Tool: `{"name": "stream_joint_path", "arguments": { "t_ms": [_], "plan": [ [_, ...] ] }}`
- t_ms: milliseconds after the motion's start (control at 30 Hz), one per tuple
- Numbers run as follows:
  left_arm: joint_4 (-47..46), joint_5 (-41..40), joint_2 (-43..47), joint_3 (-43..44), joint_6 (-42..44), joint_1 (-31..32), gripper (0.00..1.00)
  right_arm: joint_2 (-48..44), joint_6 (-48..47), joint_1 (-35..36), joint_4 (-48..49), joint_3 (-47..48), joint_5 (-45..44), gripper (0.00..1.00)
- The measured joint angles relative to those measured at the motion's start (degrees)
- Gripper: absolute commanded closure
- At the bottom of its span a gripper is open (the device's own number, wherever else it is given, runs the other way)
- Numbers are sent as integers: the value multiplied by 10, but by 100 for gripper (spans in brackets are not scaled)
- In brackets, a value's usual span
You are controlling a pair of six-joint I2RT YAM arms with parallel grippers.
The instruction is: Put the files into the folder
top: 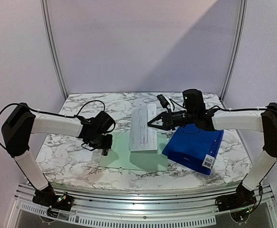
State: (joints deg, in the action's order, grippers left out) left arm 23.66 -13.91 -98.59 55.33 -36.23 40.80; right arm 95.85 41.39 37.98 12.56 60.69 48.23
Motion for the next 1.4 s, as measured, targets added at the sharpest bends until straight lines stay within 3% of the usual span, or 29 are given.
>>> {"name": "stream_joint_path", "arguments": {
  "t_ms": [267, 700, 967, 1400],
  "plan": [
    [-1, 2, 0, -1, 0, -1, 100, 64, 84, 24, 132, 1, 23, 100],
    [-12, 9, 7, -10, 0, -4, 100, 280, 319, 47, 380, 18, 63, 100],
    [-19, 18, 11, -15, 0, -8, 100, 292, 311, 49, 317, 37, 61, 100],
    [-21, 35, 13, -16, 1, -12, 100, 319, 200, 53, 154, 80, 9, 100]
  ]
}}
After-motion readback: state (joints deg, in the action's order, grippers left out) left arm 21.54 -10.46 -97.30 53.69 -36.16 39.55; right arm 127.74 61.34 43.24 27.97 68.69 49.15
